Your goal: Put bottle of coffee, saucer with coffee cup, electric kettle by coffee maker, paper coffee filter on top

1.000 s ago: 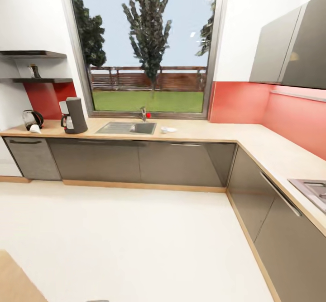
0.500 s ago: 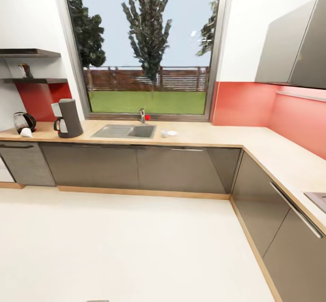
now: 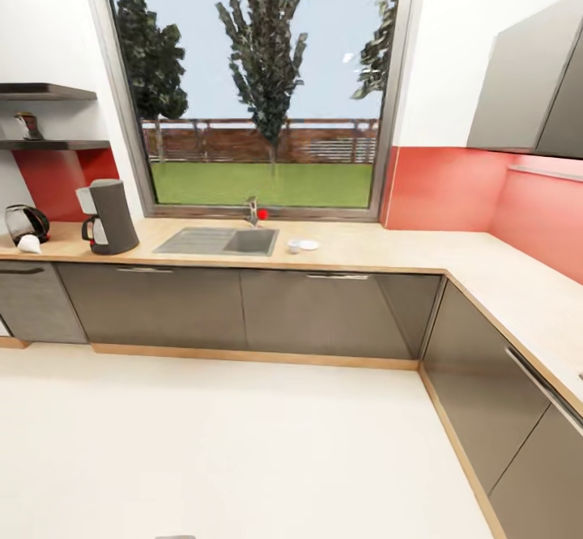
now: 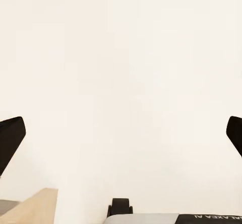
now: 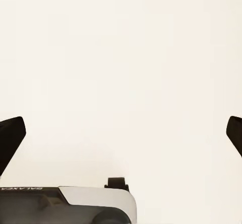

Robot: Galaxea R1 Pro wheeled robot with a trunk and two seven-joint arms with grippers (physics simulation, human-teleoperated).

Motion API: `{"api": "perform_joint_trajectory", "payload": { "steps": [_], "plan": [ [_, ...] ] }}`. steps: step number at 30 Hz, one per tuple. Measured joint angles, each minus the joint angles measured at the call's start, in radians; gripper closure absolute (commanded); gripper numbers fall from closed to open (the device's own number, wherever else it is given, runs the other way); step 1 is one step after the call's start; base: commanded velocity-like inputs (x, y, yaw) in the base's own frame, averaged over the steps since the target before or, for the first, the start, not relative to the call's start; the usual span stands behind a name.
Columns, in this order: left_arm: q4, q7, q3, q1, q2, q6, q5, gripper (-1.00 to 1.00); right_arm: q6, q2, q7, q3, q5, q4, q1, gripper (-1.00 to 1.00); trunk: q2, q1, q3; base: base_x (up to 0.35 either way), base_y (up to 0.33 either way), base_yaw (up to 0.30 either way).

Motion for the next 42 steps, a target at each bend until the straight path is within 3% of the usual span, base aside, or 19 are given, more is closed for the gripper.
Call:
{"api": "perform_joint_trajectory", "payload": {
  "steps": [18, 42],
  "plan": [
    [0.0, 0.0, 0.0, 0.0, 0.0, 0.0, 0.0, -1.0, 0.0, 0.001, 0.0, 0.0, 0.0, 0.0, 0.0, -1.0, 0.0, 0.0, 0.0, 0.338, 0.0, 0.037],
    [0.0, 0.0, 0.0, 0.0, 0.0, 0.0, 0.0, -1.0, 0.0, 0.002, 0.0, 0.0, 0.0, 0.0, 0.0, -1.0, 0.0, 0.0, 0.0, 0.338, 0.0, 0.265]
  ]
}}
